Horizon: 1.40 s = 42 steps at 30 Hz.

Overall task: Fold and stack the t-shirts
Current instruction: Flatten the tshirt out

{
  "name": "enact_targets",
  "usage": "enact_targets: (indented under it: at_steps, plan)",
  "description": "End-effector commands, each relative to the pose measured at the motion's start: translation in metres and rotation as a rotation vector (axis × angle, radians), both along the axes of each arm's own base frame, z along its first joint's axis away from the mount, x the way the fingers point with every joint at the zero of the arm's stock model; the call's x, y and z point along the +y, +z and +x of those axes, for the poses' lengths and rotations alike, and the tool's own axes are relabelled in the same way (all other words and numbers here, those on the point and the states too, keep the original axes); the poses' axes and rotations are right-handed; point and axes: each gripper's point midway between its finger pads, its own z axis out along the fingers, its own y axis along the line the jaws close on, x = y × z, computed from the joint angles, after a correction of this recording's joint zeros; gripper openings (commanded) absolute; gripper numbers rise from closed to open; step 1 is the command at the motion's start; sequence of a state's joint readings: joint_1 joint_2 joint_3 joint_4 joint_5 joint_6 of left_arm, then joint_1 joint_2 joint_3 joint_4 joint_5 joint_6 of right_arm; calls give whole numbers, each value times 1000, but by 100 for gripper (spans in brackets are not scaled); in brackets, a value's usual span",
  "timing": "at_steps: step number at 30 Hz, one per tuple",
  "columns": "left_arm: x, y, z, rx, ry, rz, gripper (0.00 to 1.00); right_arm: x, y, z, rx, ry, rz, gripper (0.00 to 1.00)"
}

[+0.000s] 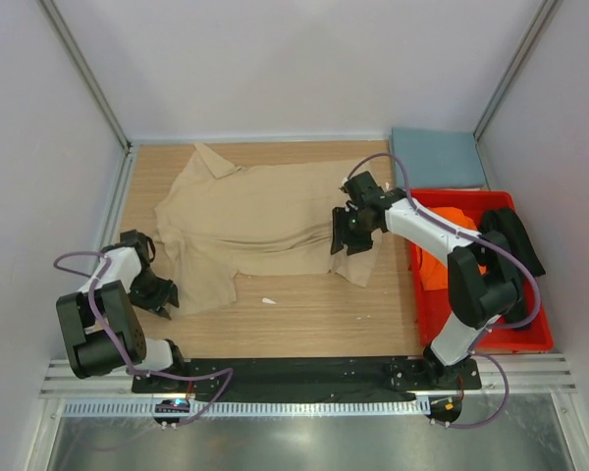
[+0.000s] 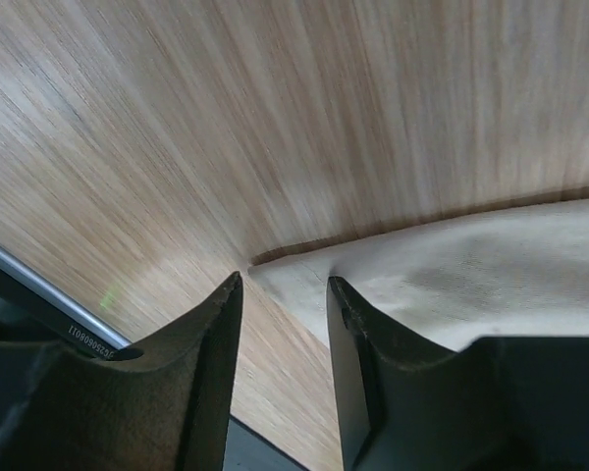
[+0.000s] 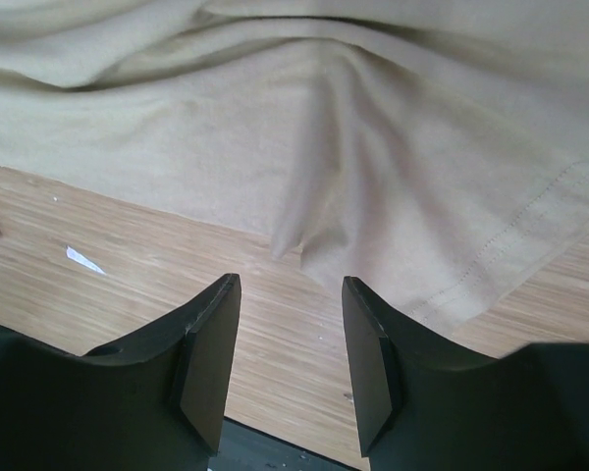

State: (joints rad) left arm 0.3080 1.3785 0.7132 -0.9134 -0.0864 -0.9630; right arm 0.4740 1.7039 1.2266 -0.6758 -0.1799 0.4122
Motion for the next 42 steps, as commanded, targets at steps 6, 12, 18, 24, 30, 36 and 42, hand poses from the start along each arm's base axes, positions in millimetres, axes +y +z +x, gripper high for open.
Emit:
enact_targets:
  at_steps: [6, 12, 18, 24, 30, 36, 42]
  plan:
    - [9, -2, -12, 14, 34, 73, 47, -2, 27, -5, -87, 26, 44, 53]
    - [7, -18, -11, 44, 31, 51, 43, -7, 25, -11, -80, 21, 35, 52]
    - [13, -24, 2, 15, 15, 61, 22, -25, 11, -25, -22, -45, 24, 51]
    - [6, -16, 13, -58, -8, 27, 0, -62, -16, -38, 70, -244, 10, 42]
    - [7, 7, 21, -148, -75, 57, 0, -71, -25, -47, 117, -421, -1, 45]
    - [1, 28, 34, -216, -147, 77, 0, -82, -33, -56, 136, -671, 13, 49]
    - [-4, 36, 48, -260, -183, 85, 0, -81, -30, -52, 138, -904, 107, 59]
